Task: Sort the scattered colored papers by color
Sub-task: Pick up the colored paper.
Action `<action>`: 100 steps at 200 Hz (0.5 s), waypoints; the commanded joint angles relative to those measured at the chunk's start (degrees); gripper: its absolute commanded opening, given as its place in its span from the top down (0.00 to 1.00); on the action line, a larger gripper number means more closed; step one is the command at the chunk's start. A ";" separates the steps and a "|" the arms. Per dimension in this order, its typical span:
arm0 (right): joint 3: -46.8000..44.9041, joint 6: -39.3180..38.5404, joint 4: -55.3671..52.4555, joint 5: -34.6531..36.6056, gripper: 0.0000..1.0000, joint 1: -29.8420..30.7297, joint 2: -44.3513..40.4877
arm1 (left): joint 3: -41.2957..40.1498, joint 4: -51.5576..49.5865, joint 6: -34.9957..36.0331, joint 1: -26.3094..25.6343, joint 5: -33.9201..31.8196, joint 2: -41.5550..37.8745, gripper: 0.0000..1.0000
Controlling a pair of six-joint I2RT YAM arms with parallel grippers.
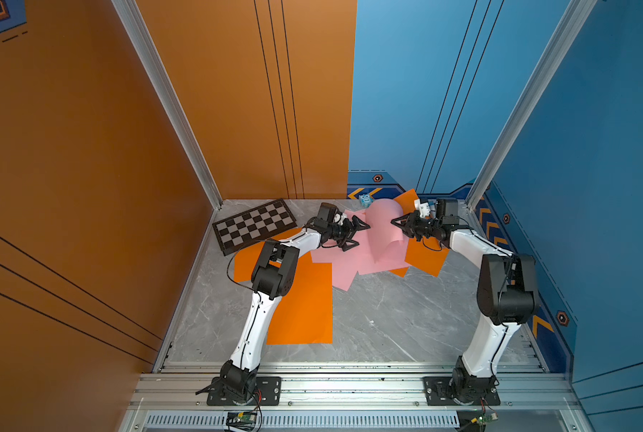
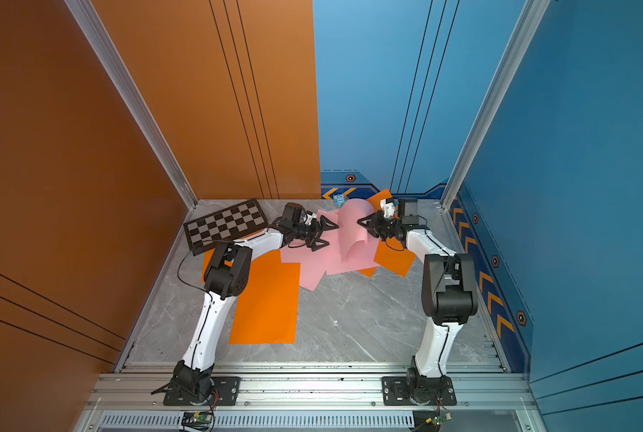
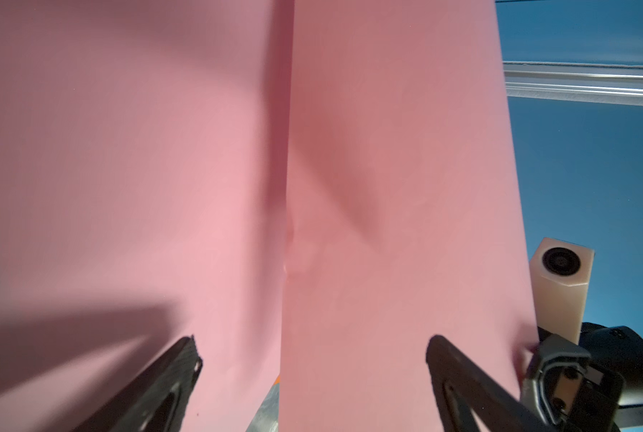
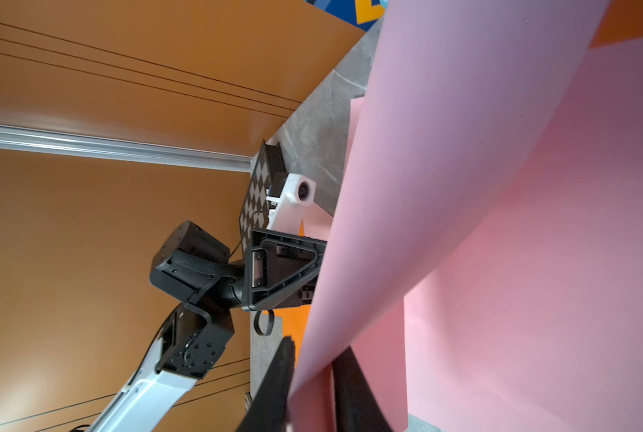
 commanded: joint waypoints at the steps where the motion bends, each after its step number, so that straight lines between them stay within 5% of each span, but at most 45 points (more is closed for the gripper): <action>1: -0.88 5.25 7.63 -2.45 0.79 -0.31 -3.27 | 0.71 5.55 -3.46 0.07 1.31 -2.17 0.02; 100: -2.35 10.99 16.42 -3.25 0.79 -1.70 -11.97 | 8.70 30.75 -27.47 -2.40 2.19 3.81 0.02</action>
